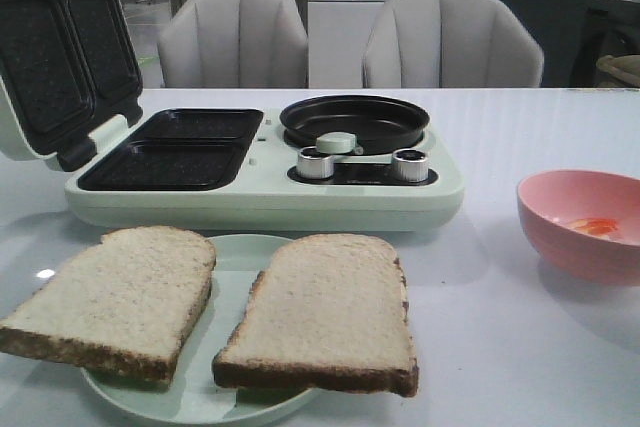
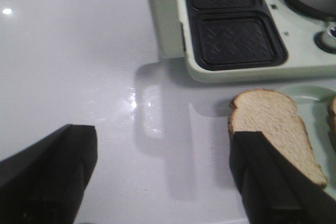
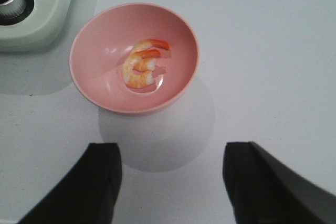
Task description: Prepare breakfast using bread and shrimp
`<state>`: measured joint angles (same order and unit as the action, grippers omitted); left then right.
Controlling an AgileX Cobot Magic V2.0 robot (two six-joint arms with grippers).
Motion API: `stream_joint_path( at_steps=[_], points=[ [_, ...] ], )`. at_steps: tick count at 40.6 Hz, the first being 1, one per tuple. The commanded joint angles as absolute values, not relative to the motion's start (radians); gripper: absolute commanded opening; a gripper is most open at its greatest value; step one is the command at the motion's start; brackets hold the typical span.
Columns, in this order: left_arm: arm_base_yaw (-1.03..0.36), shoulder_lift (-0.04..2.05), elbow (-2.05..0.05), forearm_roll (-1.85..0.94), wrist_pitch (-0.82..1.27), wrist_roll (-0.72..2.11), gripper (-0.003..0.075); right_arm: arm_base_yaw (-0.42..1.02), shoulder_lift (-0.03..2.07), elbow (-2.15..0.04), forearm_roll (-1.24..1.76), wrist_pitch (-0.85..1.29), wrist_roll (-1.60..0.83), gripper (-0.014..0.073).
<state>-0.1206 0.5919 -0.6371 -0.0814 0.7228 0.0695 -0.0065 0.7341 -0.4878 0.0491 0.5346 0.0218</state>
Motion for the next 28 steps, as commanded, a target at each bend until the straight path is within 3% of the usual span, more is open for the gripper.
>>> stream_joint_path(
  at_steps=[1, 13, 23, 28],
  points=[
    [-0.228, 0.622, -0.667, -0.097, 0.655, 0.135, 0.0589, -0.009, 0.734, -0.517, 0.049, 0.46, 0.019, 0.0545],
    [-0.689, 0.772, -0.566, 0.212, 0.649, 0.141, 0.0572, -0.009, 0.734, -0.517, 0.049, 0.461, 0.019, 0.0545],
    [-1.02, 0.94, -0.486, 0.767, 0.703, -0.156, 0.0561, -0.009, 0.734, -0.517, 0.049, 0.461, 0.019, 0.0545],
    [-1.106, 1.041, -0.461, 1.0, 0.742, -0.292, 0.0561, -0.009, 0.734, -0.517, 0.049, 0.461, 0.019, 0.0545]
  ],
)
